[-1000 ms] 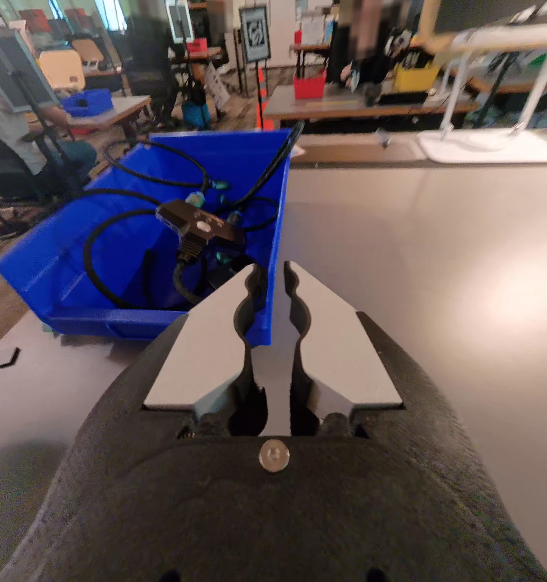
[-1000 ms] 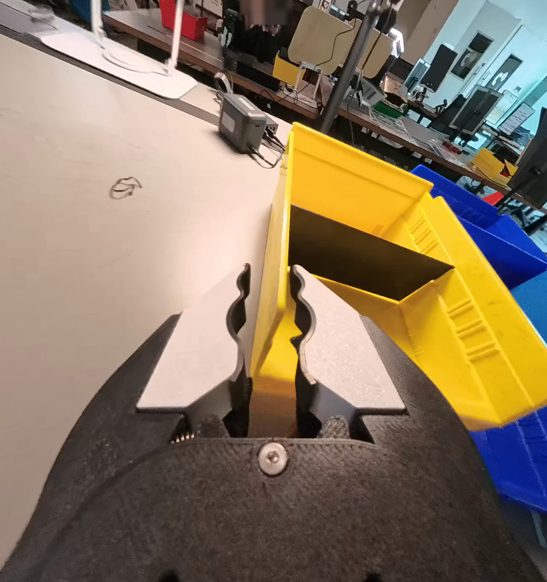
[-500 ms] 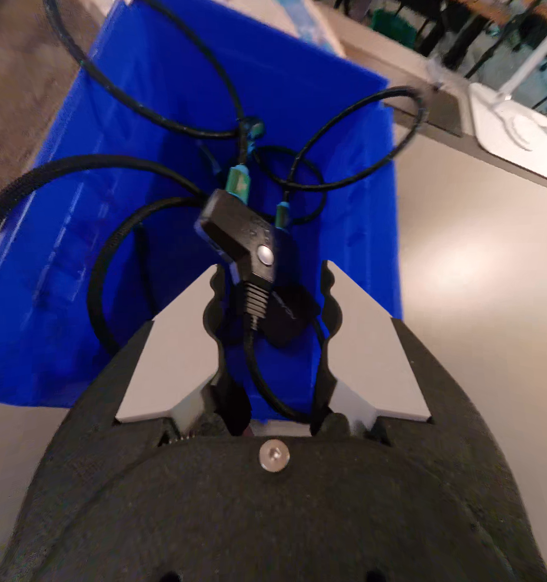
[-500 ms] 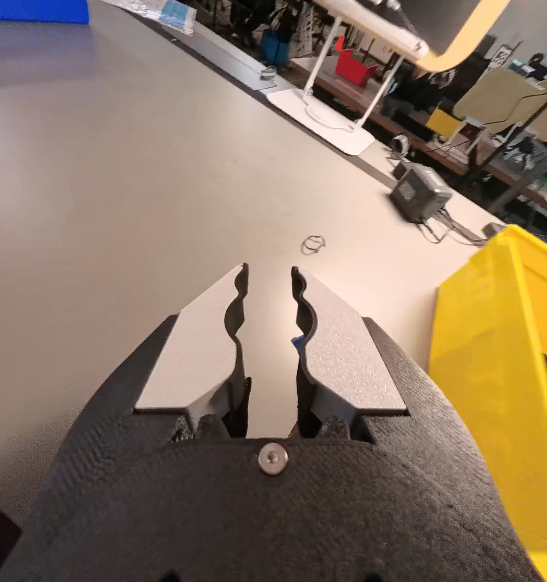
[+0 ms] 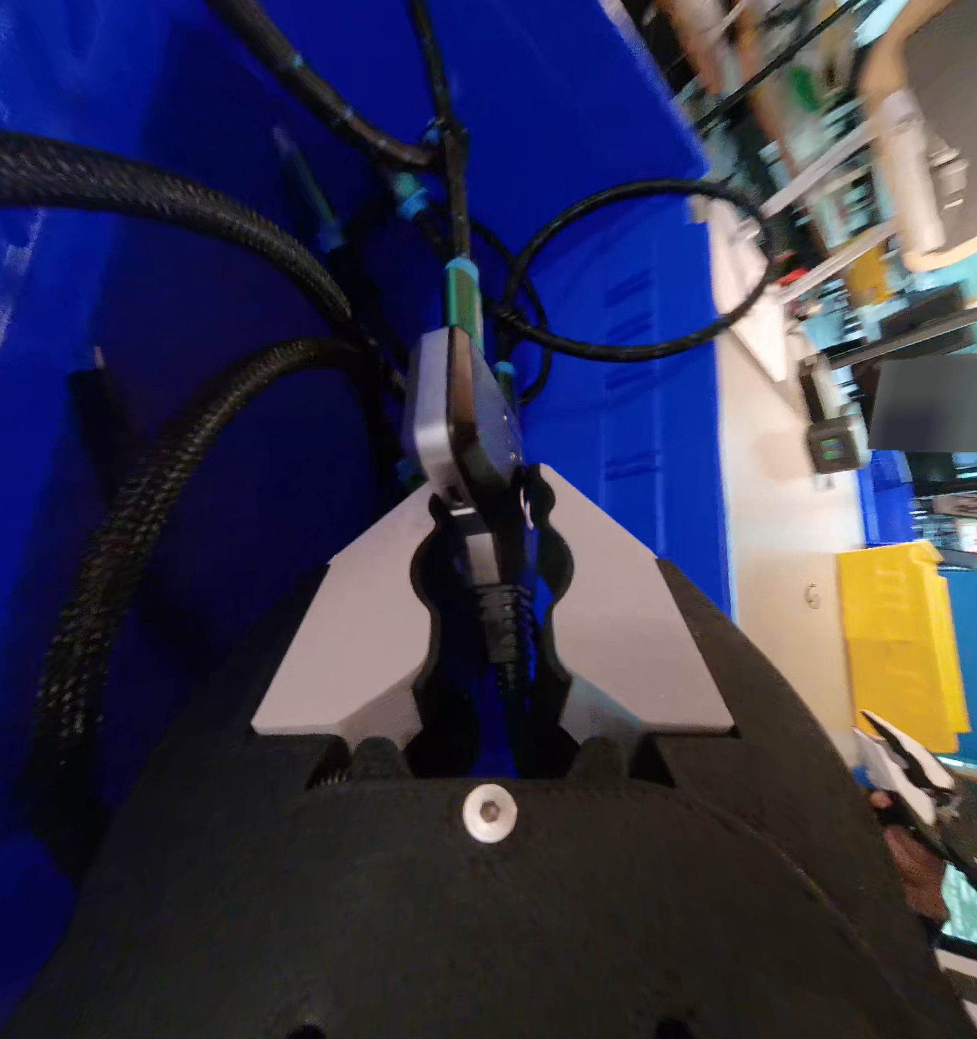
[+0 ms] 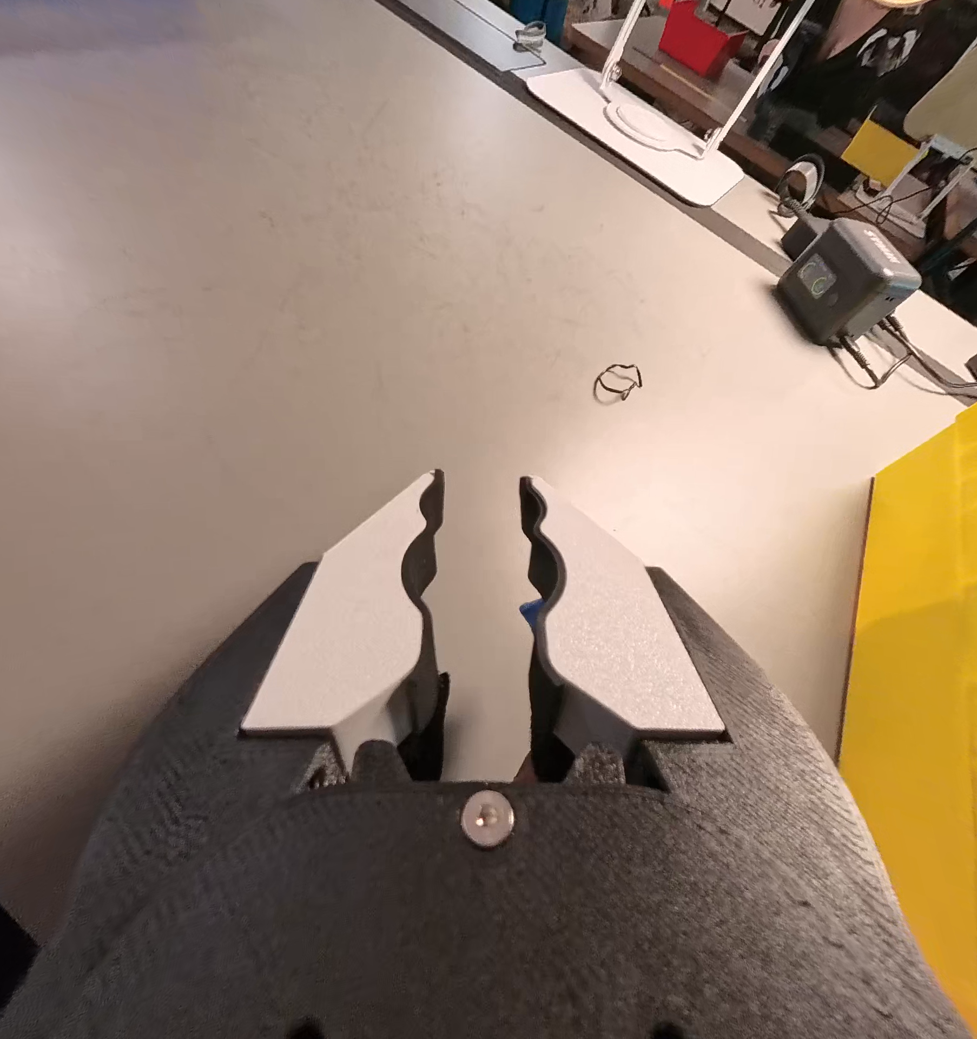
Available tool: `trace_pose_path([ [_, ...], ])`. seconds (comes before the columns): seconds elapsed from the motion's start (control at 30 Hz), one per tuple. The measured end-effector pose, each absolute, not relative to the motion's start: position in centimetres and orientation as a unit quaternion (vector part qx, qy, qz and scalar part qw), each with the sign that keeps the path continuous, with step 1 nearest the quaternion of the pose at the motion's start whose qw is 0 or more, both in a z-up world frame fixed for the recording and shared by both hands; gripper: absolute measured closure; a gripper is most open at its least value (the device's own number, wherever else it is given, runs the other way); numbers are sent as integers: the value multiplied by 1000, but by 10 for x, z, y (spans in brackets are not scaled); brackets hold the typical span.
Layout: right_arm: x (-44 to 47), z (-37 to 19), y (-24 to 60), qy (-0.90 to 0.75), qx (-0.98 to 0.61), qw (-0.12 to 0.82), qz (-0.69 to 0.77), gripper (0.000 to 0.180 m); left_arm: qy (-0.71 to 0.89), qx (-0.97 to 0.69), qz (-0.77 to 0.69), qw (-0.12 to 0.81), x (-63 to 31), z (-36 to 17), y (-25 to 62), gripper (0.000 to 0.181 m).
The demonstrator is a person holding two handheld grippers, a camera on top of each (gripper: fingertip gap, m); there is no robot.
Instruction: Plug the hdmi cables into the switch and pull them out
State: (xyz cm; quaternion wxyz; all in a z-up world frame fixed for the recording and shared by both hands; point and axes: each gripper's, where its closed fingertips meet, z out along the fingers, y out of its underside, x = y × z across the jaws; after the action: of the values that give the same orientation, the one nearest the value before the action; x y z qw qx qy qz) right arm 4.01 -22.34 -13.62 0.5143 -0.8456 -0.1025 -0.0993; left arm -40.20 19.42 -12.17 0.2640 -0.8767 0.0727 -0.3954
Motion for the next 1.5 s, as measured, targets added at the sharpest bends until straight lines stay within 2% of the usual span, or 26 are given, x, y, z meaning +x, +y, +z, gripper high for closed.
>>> trace_pose_path([
  [0.2,42,-133,-224,-94,-843,522,-88,151,76,-820,-457,336,-406,-67,181,158],
  [0.37,43,-131,-224,-90,-840,528,-84,152,122,-766,-455,437,-405,9,161,158],
  [0.57,42,-128,-224,-89,-836,536,-74,151,240,-700,-403,539,-370,112,104,158],
  [0.67,35,-121,-221,-94,-826,553,-63,148,328,-657,-369,569,-328,144,59,158],
  [0.77,17,-111,-214,-107,-806,581,-34,141,415,-620,-318,585,-279,139,29,159],
  [0.93,-16,-101,-199,-158,-787,596,3,136,482,-601,-329,547,-194,73,9,160],
  [1.03,-24,-90,-184,-180,-777,603,-8,150,487,-603,-376,508,-146,30,2,160],
  [1.17,-28,-77,-167,-205,-767,607,-35,169,497,-624,-352,490,-119,-5,10,160],
  [1.23,-30,-72,-160,-213,-761,612,-34,173,504,-634,-342,476,-120,-10,12,160],
  [1.37,-32,-69,-141,-225,-758,612,-21,172,524,-644,-330,449,-129,-12,9,160],
  [1.5,-31,-70,-124,-221,-752,621,-4,162,513,-637,-320,478,-142,24,8,160],
])
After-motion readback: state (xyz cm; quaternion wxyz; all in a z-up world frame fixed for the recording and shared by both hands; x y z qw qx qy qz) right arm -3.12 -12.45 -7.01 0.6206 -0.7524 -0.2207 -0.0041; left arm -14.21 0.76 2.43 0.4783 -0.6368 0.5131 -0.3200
